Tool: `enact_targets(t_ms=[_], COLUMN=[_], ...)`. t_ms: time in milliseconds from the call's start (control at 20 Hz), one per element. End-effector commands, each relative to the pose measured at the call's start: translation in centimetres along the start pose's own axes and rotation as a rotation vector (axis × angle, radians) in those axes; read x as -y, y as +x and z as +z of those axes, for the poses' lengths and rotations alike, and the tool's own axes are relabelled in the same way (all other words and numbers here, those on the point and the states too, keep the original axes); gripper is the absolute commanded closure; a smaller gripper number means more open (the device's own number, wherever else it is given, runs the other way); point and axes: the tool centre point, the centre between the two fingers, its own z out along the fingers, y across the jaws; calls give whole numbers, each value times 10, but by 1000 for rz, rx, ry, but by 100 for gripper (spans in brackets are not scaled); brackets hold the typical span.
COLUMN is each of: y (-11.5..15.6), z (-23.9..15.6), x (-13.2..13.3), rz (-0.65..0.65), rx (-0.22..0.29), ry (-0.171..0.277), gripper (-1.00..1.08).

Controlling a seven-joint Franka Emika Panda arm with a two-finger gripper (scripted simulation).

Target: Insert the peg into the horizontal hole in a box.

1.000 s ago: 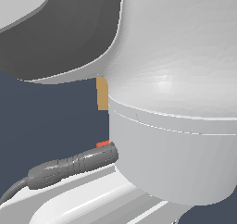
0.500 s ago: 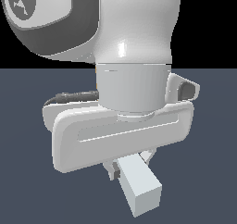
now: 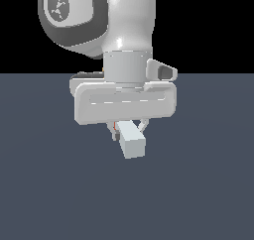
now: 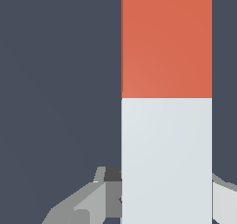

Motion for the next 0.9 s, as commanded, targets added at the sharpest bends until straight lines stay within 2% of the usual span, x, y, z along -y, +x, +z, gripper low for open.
enact_targets(t_ms=[0,400,850], y=[23,83,116], z=[-8,-24,-34], x=[-4,-20,-32], rz=[29,101,142], rx=[1,1,1], ry=[-3,-3,-3], gripper=[108,108,108])
